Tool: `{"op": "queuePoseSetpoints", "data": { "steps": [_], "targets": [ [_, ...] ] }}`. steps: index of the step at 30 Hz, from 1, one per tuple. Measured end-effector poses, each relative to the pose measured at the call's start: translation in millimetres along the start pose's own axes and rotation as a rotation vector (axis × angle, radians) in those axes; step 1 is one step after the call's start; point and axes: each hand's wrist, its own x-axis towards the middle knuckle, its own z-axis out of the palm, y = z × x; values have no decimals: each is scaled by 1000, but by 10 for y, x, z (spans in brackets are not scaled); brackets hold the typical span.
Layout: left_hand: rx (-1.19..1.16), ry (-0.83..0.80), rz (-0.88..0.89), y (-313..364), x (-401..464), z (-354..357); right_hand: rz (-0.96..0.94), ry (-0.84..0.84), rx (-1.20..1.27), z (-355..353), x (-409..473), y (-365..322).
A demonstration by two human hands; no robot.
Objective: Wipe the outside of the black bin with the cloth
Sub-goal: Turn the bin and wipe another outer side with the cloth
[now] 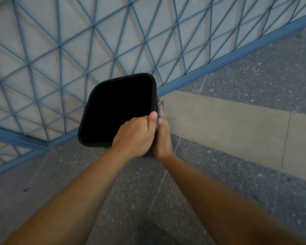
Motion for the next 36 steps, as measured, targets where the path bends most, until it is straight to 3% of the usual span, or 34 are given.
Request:
{"op": "queuePoseSetpoints", "data": {
  "steps": [6,10,15,20,25,29,33,36],
  "targets": [
    [0,-8,10,-15,-11,-2,-135,-74,-18,34,-310,-35],
    [5,10,8,-14,3,15,-7,-37,-46,-27,91,-48],
    [-13,1,18,-47,0,5,-175,-71,-13,56,-316,-57],
    [-39,5,6,-36,-8,1,-24,17,-6,25,75,-32],
    [-50,9,13,-42,-26,-3,-157,-32,27,70,-300,82],
    [-53,24,14,-32,-9,13,-62,12,-10,20,68,19],
    [-48,3,1,-25,-18,0,-173,-55,-2,77,-355,87],
    [-27,13,-7,-15,-15,1,-130,-18,-15,16,-186,244]
  ]
}}
